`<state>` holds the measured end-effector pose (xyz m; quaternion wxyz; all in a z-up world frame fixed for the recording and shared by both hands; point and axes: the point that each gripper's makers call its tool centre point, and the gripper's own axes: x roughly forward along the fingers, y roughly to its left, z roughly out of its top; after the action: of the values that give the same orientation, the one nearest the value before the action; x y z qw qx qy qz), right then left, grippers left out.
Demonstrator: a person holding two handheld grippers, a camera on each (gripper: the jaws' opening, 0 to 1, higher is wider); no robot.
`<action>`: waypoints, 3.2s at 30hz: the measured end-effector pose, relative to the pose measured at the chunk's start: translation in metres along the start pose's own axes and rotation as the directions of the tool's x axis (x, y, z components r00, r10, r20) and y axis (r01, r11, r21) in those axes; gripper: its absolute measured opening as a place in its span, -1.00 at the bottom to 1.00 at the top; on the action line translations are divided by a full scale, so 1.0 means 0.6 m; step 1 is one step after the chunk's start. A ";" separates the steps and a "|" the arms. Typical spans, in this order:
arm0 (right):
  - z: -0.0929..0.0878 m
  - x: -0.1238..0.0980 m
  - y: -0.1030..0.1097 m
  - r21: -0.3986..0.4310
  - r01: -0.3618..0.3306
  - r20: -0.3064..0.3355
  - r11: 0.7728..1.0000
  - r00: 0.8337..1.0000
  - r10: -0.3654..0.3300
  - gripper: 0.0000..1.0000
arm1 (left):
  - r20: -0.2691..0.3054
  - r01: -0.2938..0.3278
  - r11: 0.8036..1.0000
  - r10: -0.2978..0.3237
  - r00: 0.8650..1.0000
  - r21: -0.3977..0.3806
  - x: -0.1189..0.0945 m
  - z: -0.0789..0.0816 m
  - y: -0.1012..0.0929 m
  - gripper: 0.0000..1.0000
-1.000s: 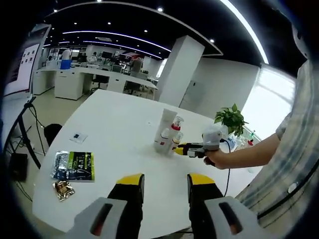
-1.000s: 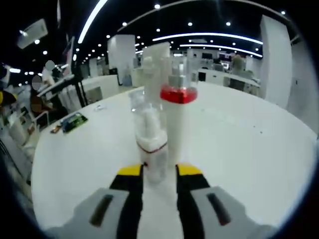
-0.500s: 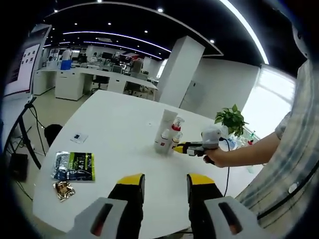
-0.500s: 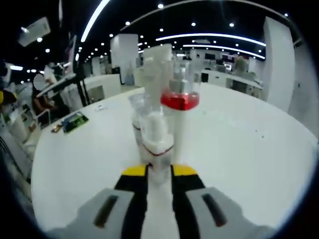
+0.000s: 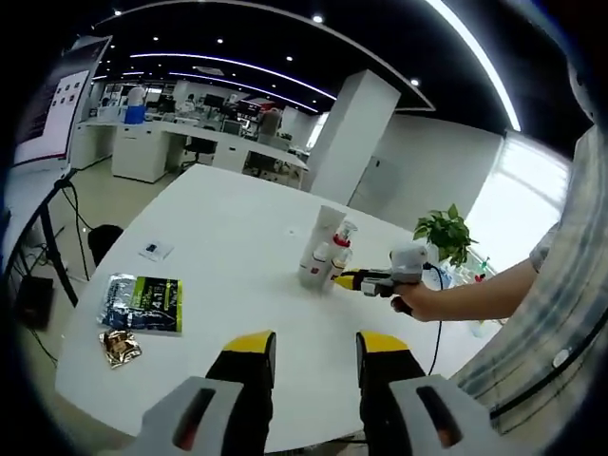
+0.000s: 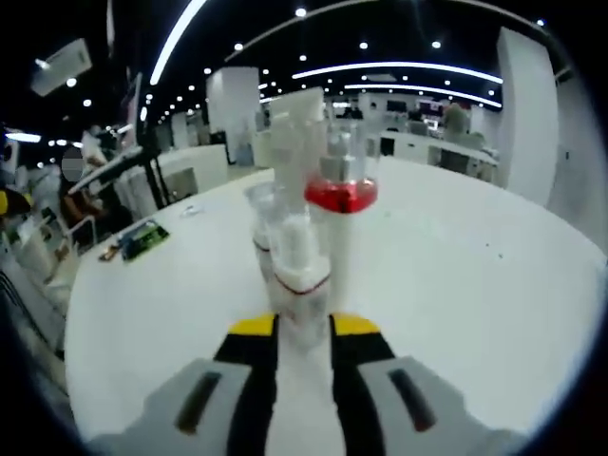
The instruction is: Arrange the skincare products in the storage area until every visible bottle or jar stands upright without overlapping.
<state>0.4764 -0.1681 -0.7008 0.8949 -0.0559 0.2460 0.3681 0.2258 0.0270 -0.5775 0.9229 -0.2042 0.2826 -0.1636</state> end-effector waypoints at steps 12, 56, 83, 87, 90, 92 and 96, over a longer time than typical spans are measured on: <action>-0.001 -0.074 0.069 0.150 -0.025 0.047 0.988 0.999 0.018 -0.44 | -0.126 -0.159 0.987 0.159 0.979 0.006 0.021 -0.019 0.120 -0.04; 0.054 -0.241 0.306 0.258 -0.068 0.087 0.964 0.995 0.047 0.06 | -0.687 0.521 0.456 0.371 0.625 0.721 0.152 0.029 0.436 0.89; 0.014 -0.298 0.286 0.355 0.088 0.056 0.931 0.992 -0.116 0.04 | -0.771 0.670 0.385 0.370 0.519 0.635 0.197 -0.022 0.451 0.94; 0.011 -0.300 0.286 0.358 0.095 0.054 0.929 0.991 -0.122 0.03 | -0.770 0.649 0.415 0.355 0.530 0.638 0.196 -0.014 0.443 0.55; 0.015 -0.300 0.284 0.357 0.099 0.062 0.929 0.990 -0.129 0.02 | -0.769 0.640 0.427 0.351 0.534 0.639 0.193 -0.017 0.445 0.49; 0.016 -0.300 0.282 0.360 0.102 0.064 0.927 0.989 -0.134 0.01 | -0.769 0.638 0.430 0.352 0.534 0.639 0.191 -0.017 0.443 0.42; 0.019 -0.303 0.278 0.360 0.105 0.068 0.927 0.988 -0.138 0.00 | -0.768 0.640 0.424 0.358 0.531 0.640 0.188 -0.019 0.441 0.29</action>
<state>0.2561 -0.1590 -0.5900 0.9217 0.1084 0.2631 0.2638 0.3572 0.2051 -0.7615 0.6018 0.3925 0.5277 -0.4530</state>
